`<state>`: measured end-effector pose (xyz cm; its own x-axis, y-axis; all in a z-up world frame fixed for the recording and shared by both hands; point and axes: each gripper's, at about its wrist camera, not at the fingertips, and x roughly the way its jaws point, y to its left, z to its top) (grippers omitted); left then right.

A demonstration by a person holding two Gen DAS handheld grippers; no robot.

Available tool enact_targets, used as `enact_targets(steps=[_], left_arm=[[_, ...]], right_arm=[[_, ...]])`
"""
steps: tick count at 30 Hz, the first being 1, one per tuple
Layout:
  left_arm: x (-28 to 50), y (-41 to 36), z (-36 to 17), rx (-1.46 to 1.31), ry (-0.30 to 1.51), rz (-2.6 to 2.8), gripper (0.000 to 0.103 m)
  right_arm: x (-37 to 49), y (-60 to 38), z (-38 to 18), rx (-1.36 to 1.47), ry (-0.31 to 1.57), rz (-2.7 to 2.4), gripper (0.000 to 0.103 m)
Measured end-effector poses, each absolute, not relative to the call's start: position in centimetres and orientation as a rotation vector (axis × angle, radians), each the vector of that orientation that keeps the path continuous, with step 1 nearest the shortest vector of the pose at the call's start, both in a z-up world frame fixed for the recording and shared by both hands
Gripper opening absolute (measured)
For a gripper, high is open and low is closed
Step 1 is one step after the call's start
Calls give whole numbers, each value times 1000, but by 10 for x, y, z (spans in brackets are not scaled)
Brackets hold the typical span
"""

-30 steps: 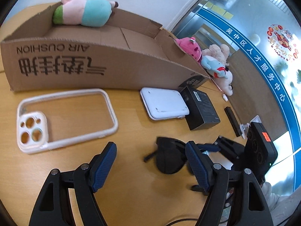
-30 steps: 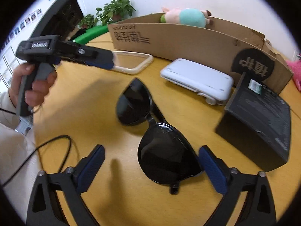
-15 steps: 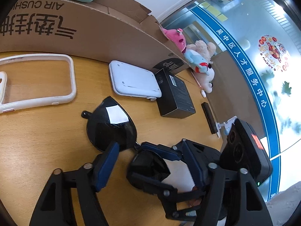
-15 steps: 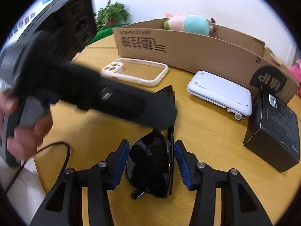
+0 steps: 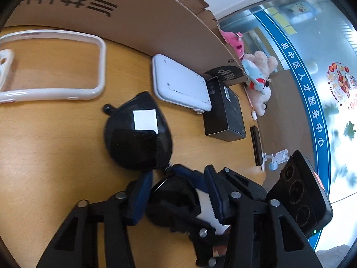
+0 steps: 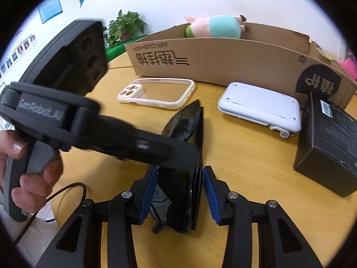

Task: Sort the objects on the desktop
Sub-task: 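Close the right gripper on the black sunglasses, then lift the sunglasses with the right gripper and lower them into the box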

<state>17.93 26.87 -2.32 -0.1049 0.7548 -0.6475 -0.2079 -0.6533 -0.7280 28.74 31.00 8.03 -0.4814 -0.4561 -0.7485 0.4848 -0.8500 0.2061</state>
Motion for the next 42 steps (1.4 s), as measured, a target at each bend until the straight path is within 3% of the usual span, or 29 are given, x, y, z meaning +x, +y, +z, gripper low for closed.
enact_targets(steps=[1,8,12,26,32,37,42], left_arm=[[179,270,-23,-1497,-600,1853,29],[183,274,-7,-1442,-541,1920,26],[174,273,29,-1355,-485,1975,18],[66,297,186,-956,-249,2120,18],[-12,312,230,-914,-249,2091,18],[-80,323,238,-953,-291,2064,17],[-134,331,216,-1041,-299,2081,17]], right_arm=[[288,308,81,1156,61,-2316,41],[289,315,86,1109,28,-2355,39],[285,315,109,1021,20,-2395,39],[199,329,244,640,53,-2602,38],[136,346,293,566,26,-2632,36],[77,352,317,596,23,-2620,30],[22,355,306,701,-1,-2590,30]])
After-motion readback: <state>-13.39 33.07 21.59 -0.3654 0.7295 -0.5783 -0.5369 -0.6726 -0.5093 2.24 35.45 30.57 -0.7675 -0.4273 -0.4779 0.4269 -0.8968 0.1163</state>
